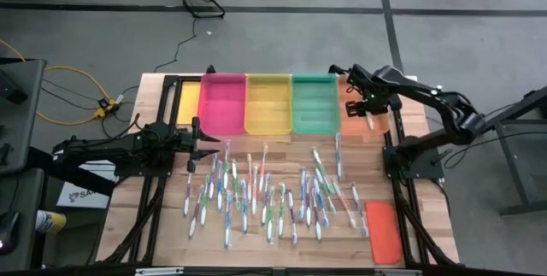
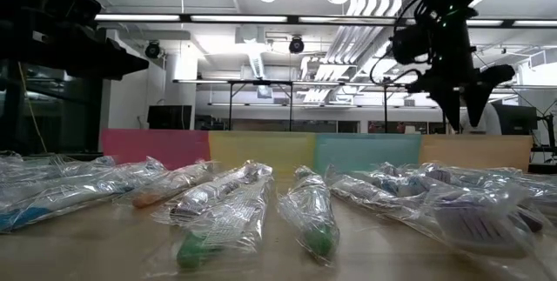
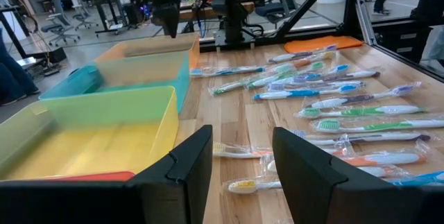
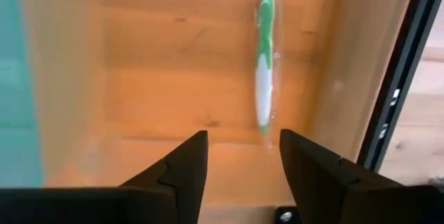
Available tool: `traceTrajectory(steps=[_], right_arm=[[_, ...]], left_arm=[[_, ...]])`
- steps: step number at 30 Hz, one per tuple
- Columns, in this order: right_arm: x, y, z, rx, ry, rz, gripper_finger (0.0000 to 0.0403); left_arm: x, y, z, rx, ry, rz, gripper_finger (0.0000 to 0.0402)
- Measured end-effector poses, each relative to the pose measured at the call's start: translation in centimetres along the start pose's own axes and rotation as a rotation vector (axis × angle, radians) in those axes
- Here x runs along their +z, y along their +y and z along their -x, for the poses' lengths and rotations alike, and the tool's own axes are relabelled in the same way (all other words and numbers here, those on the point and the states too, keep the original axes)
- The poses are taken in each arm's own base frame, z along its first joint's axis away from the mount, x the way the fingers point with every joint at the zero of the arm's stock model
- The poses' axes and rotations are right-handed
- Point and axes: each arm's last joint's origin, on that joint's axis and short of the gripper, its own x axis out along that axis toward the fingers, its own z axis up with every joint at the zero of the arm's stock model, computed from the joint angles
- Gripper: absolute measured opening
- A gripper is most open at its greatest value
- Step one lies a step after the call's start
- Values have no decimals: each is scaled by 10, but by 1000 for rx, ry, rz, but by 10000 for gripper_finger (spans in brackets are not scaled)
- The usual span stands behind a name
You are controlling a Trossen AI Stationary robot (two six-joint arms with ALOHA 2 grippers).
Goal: Pick & Place Toothbrushes
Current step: Put the green toothbrush into the orange bin
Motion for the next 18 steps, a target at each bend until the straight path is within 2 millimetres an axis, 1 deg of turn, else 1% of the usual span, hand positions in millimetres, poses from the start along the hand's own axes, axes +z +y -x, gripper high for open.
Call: traceTrajectory(steps=[5, 10, 18], right_arm=[[-23, 5, 17, 73, -13, 0, 172], [-51, 17, 28, 103, -20, -19, 172], [-95, 40, 34, 146, 42, 9, 171]], left_arm=[[0, 0, 0, 0, 0, 0, 147], [0, 0, 0, 0, -1, 0, 147], [0, 0, 0, 0, 0, 0, 147]])
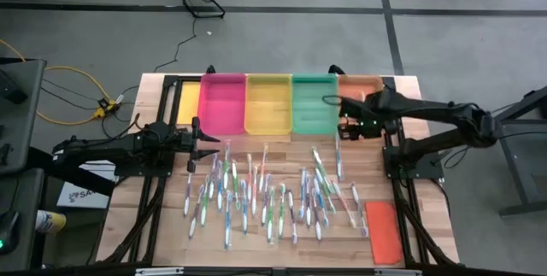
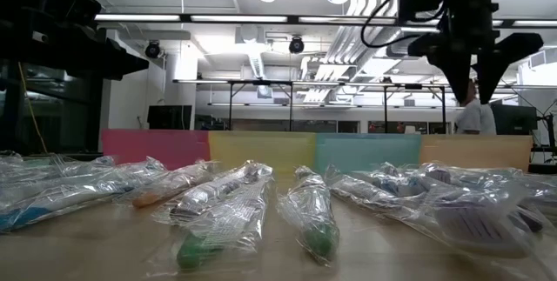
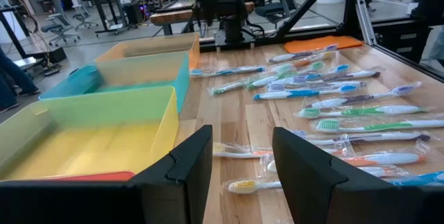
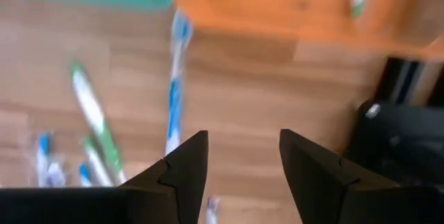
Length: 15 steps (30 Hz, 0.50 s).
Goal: Pick & Place Toothbrushes
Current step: Put the green toothbrush into the orange bin
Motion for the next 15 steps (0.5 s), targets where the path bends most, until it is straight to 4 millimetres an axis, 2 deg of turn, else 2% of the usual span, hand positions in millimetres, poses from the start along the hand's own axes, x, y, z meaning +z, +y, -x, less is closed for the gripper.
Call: traceTrajectory(steps=[7, 15], right_arm=[[-34, 19, -1, 68, -5, 31, 171], [-67, 42, -1, 233, 11, 245, 172]], left_arm=[[0, 0, 0, 0, 0, 0, 147], [0, 0, 0, 0, 0, 0, 147]])
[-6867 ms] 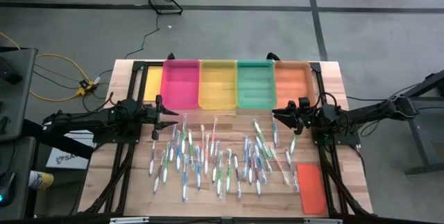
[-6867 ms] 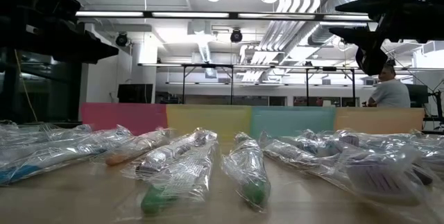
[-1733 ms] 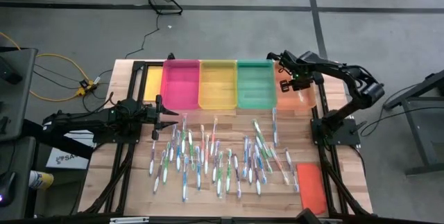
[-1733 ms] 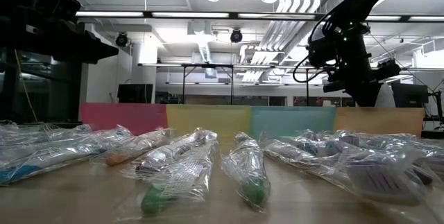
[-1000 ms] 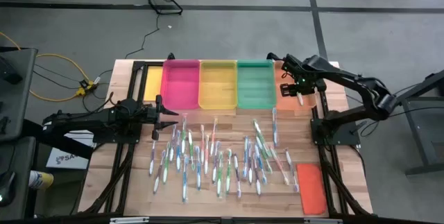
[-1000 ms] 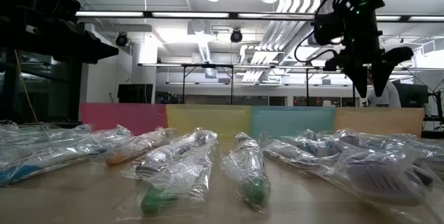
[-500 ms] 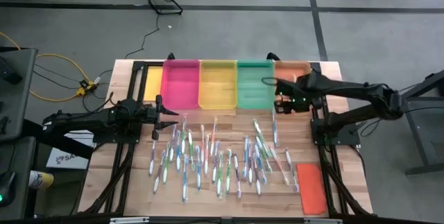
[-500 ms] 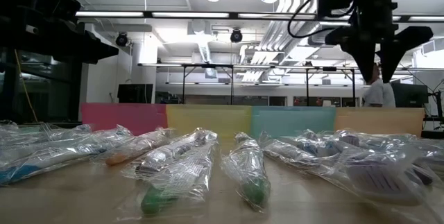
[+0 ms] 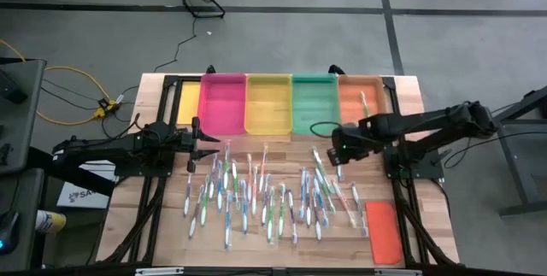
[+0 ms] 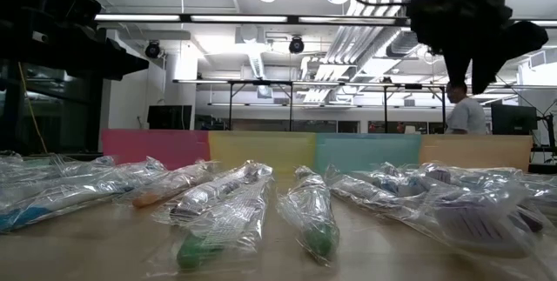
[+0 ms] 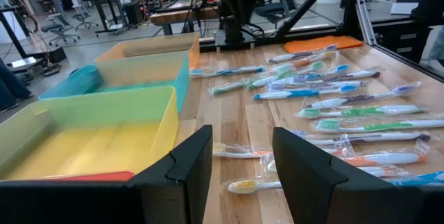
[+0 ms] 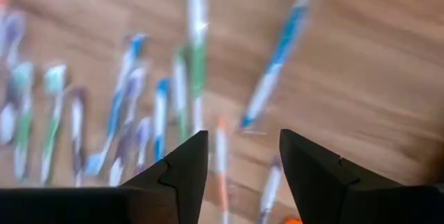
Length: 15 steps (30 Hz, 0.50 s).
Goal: Pick & Place Toothbrushes
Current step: Put the green toothbrush into the orange bin
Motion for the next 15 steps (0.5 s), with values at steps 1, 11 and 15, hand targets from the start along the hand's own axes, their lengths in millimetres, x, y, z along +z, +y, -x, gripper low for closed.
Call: traceTrajectory(steps=[1, 11, 15], right_arm=[[-2, 4, -1, 27, -4, 6, 172], [-21, 32, -36, 24, 44, -21, 171], [-25, 38, -60, -62, 23, 26, 171]], left_arm=[[0, 0, 0, 0, 0, 0, 147], [0, 0, 0, 0, 0, 0, 147], [0, 0, 0, 0, -1, 0, 147]])
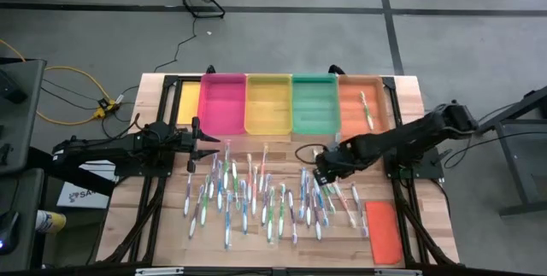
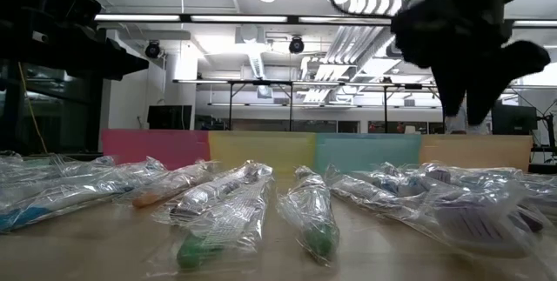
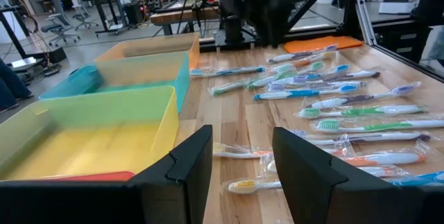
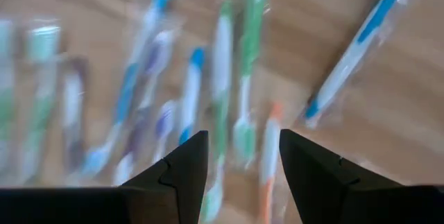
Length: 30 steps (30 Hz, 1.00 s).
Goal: Pick & Place Toothbrushes
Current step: Put the green toothbrush into the orange bin
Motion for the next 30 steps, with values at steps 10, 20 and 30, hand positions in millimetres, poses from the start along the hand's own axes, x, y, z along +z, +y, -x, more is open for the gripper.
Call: traceTrajectory(steps=[10, 20, 30], right_arm=[[24, 7, -31, -68, -140, -58, 171], [56, 6, -33, -45, -255, -29, 171], [64, 7, -53, -84, -243, -1, 171]], left_arm=[[0, 0, 0, 0, 0, 0, 147], [0, 0, 0, 0, 1, 0, 147], [0, 0, 0, 0, 0, 0, 147]])
